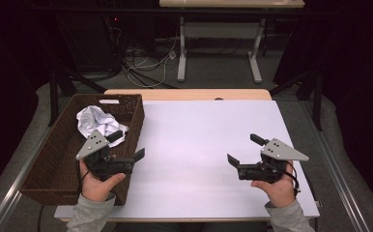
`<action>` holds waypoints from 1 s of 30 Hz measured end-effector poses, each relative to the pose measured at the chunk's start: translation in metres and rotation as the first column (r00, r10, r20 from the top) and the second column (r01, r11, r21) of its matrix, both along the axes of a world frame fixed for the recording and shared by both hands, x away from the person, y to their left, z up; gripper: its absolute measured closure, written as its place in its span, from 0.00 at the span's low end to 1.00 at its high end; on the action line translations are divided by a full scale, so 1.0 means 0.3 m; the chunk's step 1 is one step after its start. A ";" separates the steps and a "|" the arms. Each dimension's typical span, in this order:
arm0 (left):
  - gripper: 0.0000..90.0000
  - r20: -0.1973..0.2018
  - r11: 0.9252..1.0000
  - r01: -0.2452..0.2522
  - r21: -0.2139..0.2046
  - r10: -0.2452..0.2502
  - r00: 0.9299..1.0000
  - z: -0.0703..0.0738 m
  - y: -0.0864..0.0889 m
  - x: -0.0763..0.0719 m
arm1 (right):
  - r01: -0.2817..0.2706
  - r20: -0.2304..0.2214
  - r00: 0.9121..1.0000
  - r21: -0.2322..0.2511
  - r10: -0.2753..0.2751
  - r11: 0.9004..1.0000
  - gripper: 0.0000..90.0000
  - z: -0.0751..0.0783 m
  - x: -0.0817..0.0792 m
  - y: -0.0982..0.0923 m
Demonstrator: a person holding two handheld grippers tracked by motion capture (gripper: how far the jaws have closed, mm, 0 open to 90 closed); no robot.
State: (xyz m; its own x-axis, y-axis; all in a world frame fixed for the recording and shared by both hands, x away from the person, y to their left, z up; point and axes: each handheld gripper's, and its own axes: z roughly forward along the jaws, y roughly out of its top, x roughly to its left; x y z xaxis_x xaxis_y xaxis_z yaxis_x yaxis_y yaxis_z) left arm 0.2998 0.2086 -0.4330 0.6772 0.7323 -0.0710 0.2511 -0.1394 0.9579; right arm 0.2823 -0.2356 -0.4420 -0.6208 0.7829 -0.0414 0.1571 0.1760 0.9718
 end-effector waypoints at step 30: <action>0.01 -0.085 0.990 -0.141 0.027 0.143 0.986 0.041 0.048 0.062 | 0.057 0.006 0.998 0.006 -0.057 0.998 0.03 0.005 0.007 -0.053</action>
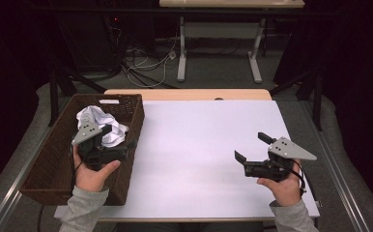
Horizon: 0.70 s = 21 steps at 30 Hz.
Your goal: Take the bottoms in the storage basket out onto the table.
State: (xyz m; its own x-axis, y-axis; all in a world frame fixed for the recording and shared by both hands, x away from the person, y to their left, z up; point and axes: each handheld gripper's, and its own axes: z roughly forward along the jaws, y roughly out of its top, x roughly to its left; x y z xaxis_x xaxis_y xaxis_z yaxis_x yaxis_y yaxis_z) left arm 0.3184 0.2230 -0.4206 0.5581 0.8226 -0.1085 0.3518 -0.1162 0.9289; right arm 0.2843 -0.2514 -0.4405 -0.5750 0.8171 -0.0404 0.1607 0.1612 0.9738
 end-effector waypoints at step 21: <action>0.01 -0.058 0.970 -0.240 0.042 0.243 0.968 0.139 0.087 0.203 | 0.010 -0.014 1.000 0.003 -0.010 1.000 0.03 -0.011 0.013 -0.003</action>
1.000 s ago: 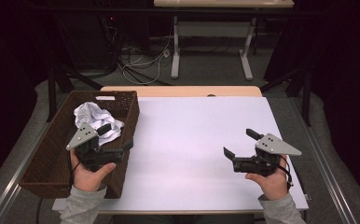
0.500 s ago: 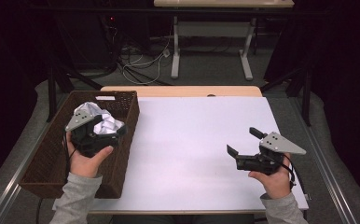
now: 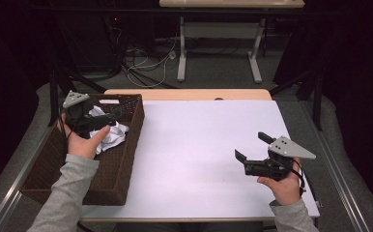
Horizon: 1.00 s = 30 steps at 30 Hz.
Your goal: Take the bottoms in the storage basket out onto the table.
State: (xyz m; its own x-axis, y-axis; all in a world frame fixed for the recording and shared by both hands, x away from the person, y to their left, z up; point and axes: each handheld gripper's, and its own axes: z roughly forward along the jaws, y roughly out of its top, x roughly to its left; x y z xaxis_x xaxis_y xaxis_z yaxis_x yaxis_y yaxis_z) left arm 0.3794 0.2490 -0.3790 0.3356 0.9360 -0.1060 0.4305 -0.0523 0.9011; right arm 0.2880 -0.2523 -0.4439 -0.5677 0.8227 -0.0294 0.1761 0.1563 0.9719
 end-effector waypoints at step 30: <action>0.01 -0.233 0.956 -0.290 0.043 0.292 0.928 -0.143 0.153 0.350 | -0.017 -0.025 1.000 -0.024 0.016 1.000 0.03 -0.033 0.016 0.019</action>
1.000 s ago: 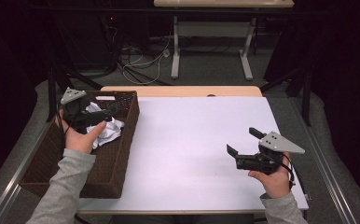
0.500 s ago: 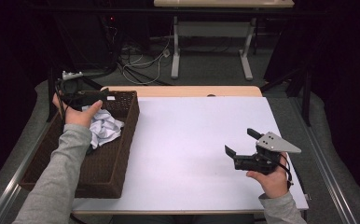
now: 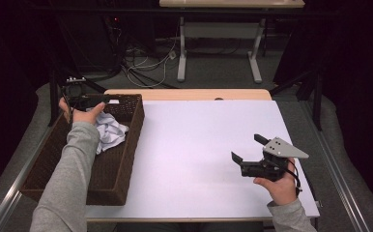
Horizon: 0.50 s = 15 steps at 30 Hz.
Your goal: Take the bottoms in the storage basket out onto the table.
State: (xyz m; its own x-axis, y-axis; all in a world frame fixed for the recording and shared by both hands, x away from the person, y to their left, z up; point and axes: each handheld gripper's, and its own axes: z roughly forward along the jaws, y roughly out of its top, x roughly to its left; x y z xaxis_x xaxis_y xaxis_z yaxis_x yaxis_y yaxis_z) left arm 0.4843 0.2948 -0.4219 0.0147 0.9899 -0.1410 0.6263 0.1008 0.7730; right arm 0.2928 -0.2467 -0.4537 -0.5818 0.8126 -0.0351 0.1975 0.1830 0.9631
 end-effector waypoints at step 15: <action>0.01 -0.102 0.998 -0.042 0.044 0.047 0.994 -0.125 0.041 0.049 | -0.009 -0.011 1.000 -0.006 0.009 1.000 0.03 -0.015 0.003 0.012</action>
State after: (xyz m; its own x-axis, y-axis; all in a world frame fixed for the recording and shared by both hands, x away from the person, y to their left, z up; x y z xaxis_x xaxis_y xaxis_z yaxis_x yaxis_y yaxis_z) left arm 0.4992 0.3072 -0.4594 -0.0420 0.9943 -0.0978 0.6983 0.0993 0.7089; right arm 0.2936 -0.2432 -0.4582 -0.5897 0.8070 -0.0331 0.2068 0.1904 0.9597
